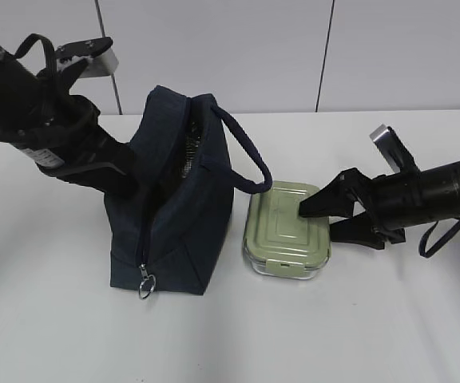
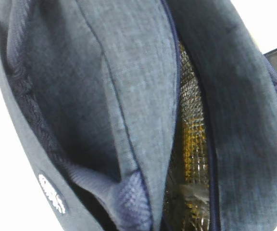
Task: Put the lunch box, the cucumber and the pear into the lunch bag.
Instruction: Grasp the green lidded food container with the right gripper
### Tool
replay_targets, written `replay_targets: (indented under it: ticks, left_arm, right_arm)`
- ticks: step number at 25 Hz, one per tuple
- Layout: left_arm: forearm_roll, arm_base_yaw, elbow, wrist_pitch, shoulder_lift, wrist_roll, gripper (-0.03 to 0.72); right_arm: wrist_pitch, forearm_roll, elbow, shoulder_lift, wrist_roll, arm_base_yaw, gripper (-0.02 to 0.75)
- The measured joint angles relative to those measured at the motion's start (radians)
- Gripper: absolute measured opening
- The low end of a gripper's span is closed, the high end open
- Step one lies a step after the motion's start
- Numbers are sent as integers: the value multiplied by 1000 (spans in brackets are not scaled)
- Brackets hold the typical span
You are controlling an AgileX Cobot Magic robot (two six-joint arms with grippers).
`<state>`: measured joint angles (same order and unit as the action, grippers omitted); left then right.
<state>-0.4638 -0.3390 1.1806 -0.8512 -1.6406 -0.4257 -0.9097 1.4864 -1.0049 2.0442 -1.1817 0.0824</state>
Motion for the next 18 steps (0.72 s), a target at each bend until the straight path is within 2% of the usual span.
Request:
replay_targets:
  ticks: [9, 10, 12, 13, 14, 18]
  left_arm:
    - [0, 0, 0, 0, 0, 0, 1]
    - [0, 0, 0, 0, 0, 0, 1]
    - [0, 0, 0, 0, 0, 0, 1]
    - [0, 0, 0, 0, 0, 0, 1]
    - [0, 0, 0, 0, 0, 0, 1]
    - [1, 0, 0, 0, 0, 0, 1]
  right_arm:
    - [-56, 27, -2, 65, -31, 0, 589]
    - [-56, 31, -2, 65, -36, 0, 574]
    - [-63, 38, -3, 65, -43, 0, 492]
    - [-66, 48, -5, 65, -43, 0, 399]
    - [-69, 48, -5, 65, -43, 0, 356]
    - [-74, 48, -5, 65, -43, 0, 344]
